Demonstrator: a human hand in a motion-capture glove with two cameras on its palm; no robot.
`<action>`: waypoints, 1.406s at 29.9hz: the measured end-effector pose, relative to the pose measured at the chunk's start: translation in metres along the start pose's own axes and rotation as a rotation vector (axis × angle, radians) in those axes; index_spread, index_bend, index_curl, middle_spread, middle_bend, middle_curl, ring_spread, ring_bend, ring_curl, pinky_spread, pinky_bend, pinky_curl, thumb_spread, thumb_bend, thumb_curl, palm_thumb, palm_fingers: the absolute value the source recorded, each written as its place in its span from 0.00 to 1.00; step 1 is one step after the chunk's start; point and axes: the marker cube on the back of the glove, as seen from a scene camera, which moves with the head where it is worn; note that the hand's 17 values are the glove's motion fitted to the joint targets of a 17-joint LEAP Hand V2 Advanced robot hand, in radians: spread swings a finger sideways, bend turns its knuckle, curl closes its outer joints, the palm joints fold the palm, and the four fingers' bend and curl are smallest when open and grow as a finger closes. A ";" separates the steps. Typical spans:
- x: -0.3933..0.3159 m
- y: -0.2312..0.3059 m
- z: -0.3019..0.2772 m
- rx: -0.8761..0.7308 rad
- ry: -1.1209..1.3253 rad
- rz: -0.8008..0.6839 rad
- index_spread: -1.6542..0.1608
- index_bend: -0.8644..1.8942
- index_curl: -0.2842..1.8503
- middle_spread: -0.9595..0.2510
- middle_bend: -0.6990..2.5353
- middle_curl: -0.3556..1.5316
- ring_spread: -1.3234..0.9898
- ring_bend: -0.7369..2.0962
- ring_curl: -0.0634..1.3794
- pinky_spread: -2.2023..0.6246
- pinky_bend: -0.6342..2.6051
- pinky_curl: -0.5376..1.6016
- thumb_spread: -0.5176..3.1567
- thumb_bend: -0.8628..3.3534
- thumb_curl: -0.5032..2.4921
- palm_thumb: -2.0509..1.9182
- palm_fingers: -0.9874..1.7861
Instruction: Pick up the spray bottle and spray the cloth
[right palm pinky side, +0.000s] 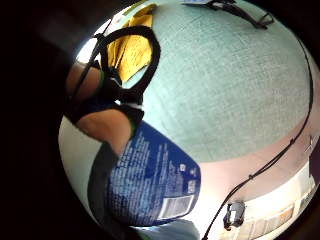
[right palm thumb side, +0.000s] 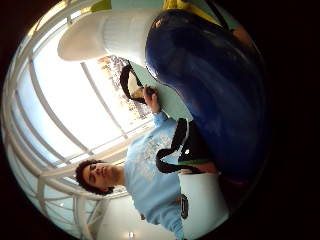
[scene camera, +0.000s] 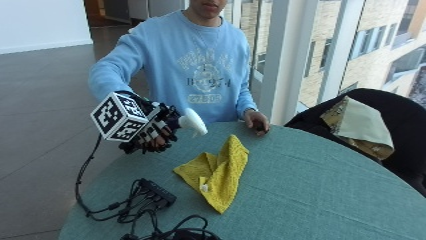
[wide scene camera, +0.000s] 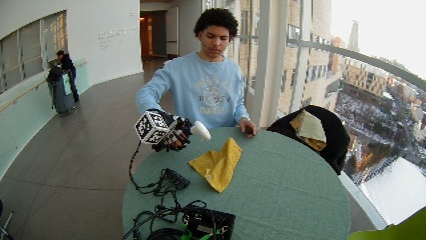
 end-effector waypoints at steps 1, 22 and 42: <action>0.000 0.000 0.000 -0.001 -0.001 0.000 0.80 0.35 0.24 0.75 0.29 0.43 0.59 0.43 0.32 0.87 0.28 0.42 0.40 0.20 0.35 0.72 0.73; 0.000 -0.003 0.004 -0.003 0.001 0.005 0.80 0.35 0.24 0.75 0.29 0.43 0.59 0.43 0.32 0.87 0.28 0.42 0.40 0.20 0.35 0.71 0.73; -0.104 -0.001 0.023 0.316 -0.235 -0.514 0.80 0.35 0.24 0.75 0.29 0.43 0.59 0.43 0.32 0.87 0.28 0.42 0.40 0.20 0.35 0.72 0.73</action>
